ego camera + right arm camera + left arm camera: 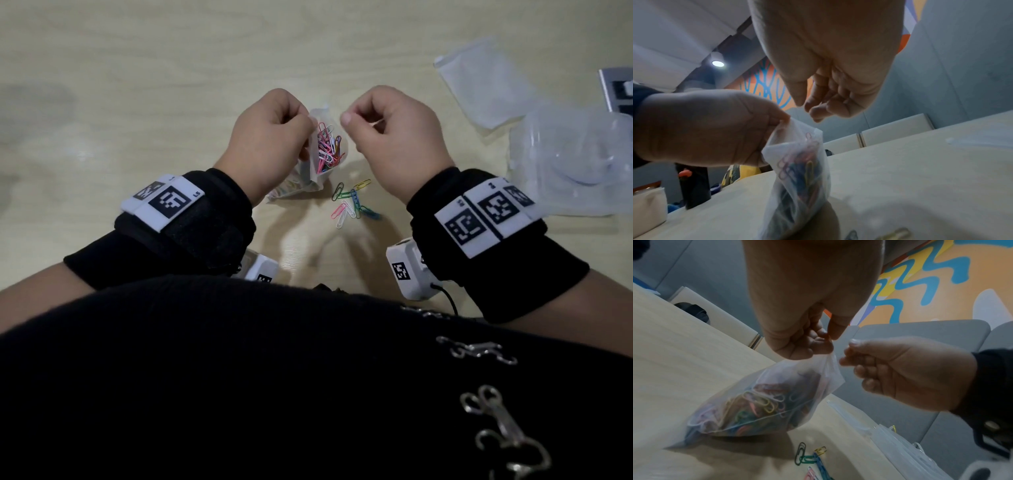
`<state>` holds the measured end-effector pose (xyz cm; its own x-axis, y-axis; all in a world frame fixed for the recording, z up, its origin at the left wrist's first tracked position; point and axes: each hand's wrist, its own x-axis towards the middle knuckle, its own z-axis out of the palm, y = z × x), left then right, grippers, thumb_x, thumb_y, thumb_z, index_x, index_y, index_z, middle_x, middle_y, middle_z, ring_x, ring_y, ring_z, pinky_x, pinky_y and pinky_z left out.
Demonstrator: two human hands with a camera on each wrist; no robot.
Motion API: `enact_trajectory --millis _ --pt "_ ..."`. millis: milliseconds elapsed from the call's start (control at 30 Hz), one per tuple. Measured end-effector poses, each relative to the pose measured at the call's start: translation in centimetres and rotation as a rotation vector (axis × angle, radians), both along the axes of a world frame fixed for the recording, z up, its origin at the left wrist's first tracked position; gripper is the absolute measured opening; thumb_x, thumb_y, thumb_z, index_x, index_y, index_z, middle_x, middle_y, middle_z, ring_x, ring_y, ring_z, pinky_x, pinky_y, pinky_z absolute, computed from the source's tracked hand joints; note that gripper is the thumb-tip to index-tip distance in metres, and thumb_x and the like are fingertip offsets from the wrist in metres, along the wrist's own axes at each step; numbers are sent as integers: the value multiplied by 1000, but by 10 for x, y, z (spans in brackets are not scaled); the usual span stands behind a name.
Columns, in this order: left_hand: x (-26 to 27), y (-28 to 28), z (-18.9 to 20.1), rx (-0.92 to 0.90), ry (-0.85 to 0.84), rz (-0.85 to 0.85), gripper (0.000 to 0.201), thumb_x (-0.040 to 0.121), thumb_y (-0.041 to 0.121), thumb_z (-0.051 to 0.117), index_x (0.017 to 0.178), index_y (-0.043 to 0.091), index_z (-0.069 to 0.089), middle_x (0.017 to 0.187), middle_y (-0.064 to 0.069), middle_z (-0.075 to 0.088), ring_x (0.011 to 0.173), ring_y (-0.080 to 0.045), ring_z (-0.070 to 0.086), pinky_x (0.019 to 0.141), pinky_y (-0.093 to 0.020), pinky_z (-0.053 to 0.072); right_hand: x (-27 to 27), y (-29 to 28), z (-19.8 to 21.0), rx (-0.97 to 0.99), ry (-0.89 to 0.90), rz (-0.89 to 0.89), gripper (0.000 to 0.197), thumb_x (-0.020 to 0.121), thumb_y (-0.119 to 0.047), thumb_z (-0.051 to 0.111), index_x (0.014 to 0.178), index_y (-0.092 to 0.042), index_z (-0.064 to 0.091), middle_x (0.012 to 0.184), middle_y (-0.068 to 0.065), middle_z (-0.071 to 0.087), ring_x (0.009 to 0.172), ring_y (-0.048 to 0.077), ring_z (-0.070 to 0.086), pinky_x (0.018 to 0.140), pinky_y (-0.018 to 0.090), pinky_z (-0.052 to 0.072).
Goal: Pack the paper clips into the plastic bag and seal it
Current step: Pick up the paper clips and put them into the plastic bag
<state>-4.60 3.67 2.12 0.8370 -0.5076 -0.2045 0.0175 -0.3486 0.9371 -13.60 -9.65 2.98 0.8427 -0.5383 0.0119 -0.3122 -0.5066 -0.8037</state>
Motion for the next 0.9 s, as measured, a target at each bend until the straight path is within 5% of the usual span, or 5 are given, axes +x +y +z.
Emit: enact_trajectory --millis 67,167,267,533,900 --pt "2 2 0 -8 6 13 13 84 14 54 72 20 53 61 4 58 48 -5 54 56 -25 43 -3 -6 -12 -70 102 -63 14 86 -30 58 90 -18 63 83 -7 61 79 13 58 80 28 48" --pt "3 4 1 -16 9 22 13 85 13 54 73 19 53 61 4 58 48 -4 54 56 -25 44 -14 -7 -40 -177 573 34 56 81 -49 65 121 -13 52 124 9 49 109 27 54 96 34 43" --pt "3 3 2 -12 8 19 13 84 14 54 73 20 53 60 5 58 49 -5 54 56 -25 44 -29 5 -58 -398 705 255 79 73 -59 68 131 -12 42 132 12 39 119 33 40 99 42 39" --pt "5 3 1 -18 23 27 12 82 15 54 72 21 53 59 5 57 49 -5 54 55 -24 43 -36 -8 -74 -519 545 418 30 93 -20 51 119 -7 57 118 17 51 108 37 49 88 44 46" --pt "5 1 1 -13 15 22 18 88 9 54 73 19 52 62 3 56 47 -4 53 53 -22 43 -20 -22 -77 -392 692 318 19 91 -14 50 106 -8 59 112 18 56 100 36 57 78 31 40"
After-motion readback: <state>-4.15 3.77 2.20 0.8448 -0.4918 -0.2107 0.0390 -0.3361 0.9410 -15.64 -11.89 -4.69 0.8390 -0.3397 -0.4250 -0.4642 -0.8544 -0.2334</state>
